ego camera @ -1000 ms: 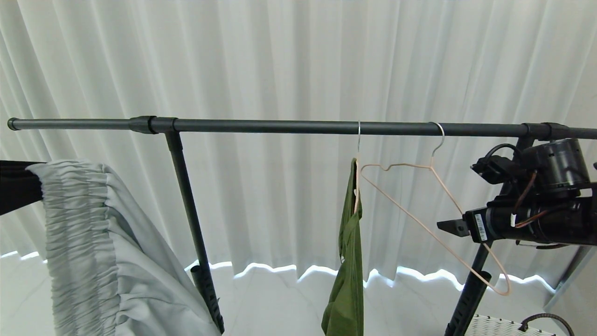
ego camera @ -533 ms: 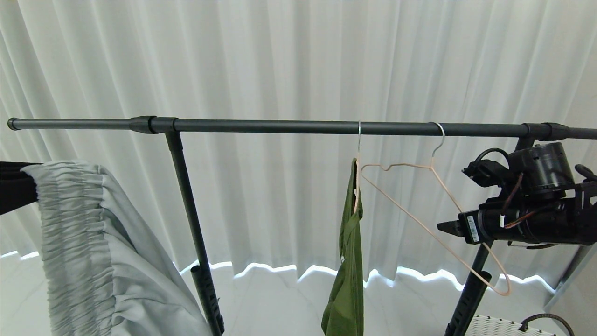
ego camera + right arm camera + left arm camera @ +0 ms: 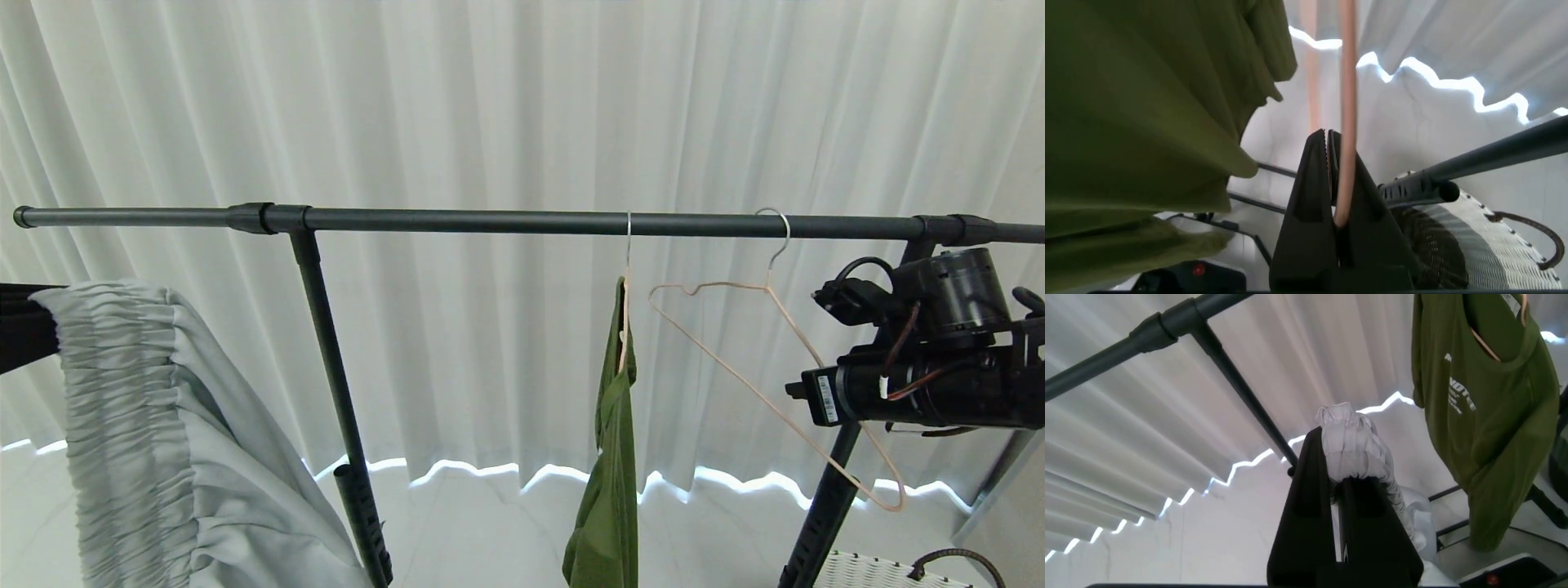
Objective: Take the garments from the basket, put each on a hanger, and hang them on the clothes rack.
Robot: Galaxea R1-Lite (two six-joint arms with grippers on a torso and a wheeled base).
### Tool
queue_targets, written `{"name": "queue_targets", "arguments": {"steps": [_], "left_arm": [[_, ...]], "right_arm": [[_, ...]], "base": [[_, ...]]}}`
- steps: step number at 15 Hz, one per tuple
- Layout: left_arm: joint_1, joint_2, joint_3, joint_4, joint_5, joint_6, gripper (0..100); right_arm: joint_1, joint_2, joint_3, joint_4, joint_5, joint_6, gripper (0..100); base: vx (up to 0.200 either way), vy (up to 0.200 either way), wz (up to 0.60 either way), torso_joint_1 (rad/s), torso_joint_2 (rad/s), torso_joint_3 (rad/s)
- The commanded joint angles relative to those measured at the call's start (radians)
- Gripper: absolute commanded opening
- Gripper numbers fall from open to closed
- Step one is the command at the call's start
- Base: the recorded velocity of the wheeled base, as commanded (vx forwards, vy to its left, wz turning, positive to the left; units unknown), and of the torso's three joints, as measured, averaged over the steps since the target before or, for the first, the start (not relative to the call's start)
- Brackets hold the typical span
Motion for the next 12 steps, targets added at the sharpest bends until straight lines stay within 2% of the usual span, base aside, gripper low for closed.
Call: {"name": "queue_targets", "arguments": {"steps": [1,7,11,12], "left_arm": [[0.0,0.0,0.0,0.0,0.0,0.0,0],[0.0,-0.008,0.007,0.0,0.0,0.0,0],[0.0,-0.006,0.009,0.0,0.0,0.002,0],[0.0,-0.005,0.012,0.0,0.002,0.002,0]], "right_arm": [[0.0,-0.023,0.0,-0.001,0.0,0.001,0],[0.015,-0.11,0.02,-0.001,0.0,0.001,0],[0.02,-0.237,0.086,0.007,-0.002,0.001,0],[0.02,-0.265,0.106,0.009,-0.003,0.001,0]], "base": [[0.0,0.0,0.0,0.0,0.0,0.0],[0.0,0.0,0.0,0.0,0.0,0.0],[0.0,0.0,0.0,0.0,0.0,0.0],[-0.2,0.0,0.0,0.007,0.0,0.002]]}}
